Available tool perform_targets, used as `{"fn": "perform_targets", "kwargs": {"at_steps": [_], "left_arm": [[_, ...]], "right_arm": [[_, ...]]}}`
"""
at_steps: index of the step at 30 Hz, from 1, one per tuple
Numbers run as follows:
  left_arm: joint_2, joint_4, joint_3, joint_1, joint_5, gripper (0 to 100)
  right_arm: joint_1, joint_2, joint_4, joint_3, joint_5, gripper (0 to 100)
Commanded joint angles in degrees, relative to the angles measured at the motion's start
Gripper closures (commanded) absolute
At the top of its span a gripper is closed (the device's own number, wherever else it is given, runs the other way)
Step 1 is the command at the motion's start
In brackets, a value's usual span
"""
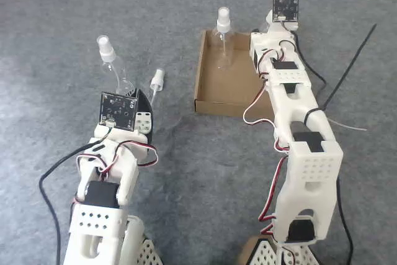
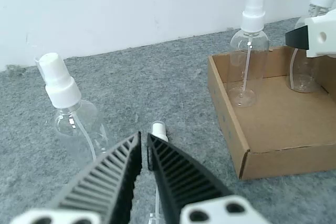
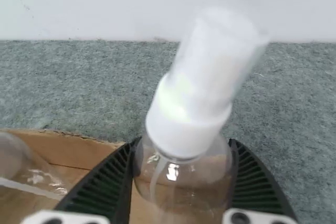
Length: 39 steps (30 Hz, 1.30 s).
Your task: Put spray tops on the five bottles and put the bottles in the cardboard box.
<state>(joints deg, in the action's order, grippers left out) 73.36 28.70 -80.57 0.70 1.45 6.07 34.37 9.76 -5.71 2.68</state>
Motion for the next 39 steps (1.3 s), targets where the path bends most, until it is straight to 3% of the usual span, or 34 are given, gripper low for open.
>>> {"fn": "perform_targets", "kwargs": {"at_steps": [1,6,15,27,39], "left_arm": [[-0.2,-1.4,0.4,-0.2,-0.4,99],[-0.2,-1.4,0.4,-0.2,-0.4,99],[-0.2,-1.5,0.4,-0.2,-0.4,99],[-0.3,-1.5,0.4,-0.2,-0.4,99],[-0.3,-1.6,0.0,-0.2,-0.4,99]], "right_arm": [[0.9,-1.6,0.7,-3.0,0.2,81.6],[1.0,-1.6,0.7,-3.2,0.1,80.3],[1.0,-1.6,5.9,-5.9,0.1,60.9],[0.7,-8.0,9.8,-7.9,0.2,60.7],[0.6,-31.4,32.8,-7.8,0.2,60.7]]}}
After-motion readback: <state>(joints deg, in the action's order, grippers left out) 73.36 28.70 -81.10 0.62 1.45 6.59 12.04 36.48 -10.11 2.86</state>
